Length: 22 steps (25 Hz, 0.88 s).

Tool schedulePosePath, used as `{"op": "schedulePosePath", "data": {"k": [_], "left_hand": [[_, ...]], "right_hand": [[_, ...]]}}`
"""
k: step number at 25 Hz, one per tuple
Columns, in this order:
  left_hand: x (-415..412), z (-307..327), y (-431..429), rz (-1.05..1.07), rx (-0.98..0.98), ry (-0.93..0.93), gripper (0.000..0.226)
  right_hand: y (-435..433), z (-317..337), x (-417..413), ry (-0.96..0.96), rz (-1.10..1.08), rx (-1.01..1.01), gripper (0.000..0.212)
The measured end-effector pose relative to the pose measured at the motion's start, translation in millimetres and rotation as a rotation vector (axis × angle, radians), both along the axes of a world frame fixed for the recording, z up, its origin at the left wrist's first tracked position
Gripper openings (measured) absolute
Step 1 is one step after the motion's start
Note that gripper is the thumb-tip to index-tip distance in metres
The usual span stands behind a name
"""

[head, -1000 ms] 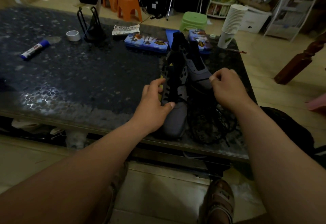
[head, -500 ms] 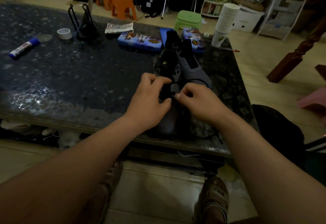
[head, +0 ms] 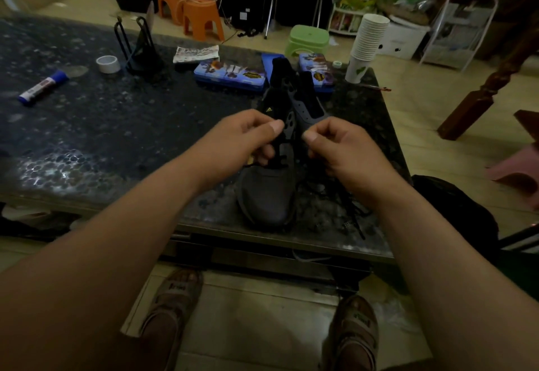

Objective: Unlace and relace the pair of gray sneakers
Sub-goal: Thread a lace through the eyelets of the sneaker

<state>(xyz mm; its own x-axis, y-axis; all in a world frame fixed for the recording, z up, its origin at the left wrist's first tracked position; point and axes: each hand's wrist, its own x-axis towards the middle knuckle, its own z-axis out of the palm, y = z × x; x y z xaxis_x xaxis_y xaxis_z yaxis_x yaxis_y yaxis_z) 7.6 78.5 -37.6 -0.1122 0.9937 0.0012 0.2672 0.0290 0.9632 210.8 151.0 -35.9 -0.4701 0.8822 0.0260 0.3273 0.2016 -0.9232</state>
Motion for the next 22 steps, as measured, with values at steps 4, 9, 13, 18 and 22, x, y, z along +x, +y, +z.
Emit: {"op": "schedulePosePath", "data": {"k": [4, 9, 13, 18, 22], "left_hand": [[10.9, -4.6, -1.7, -0.097, -0.055, 0.054, 0.034], [-38.8, -12.5, -0.4, 0.388, -0.125, 0.235, 0.034], [-45.7, -26.2, 2.2, 0.395, -0.267, 0.554, 0.022], [16.7, -19.0, 13.9, 0.032, 0.121, 0.434, 0.048], [15.9, -15.9, 18.8, 0.178, 0.109, 0.362, 0.023]], "right_hand": [[-9.0, 3.3, -21.7, 0.062, 0.073, 0.012, 0.018], [15.4, -4.4, 9.7, 0.002, -0.109, -0.018, 0.010], [25.6, -9.5, 14.4, -0.038, -0.212, 0.032, 0.011], [8.6, -5.3, -18.1, -0.005, -0.007, 0.075, 0.008], [13.5, -2.5, -11.0, 0.019, -0.014, 0.003, 0.009]]}}
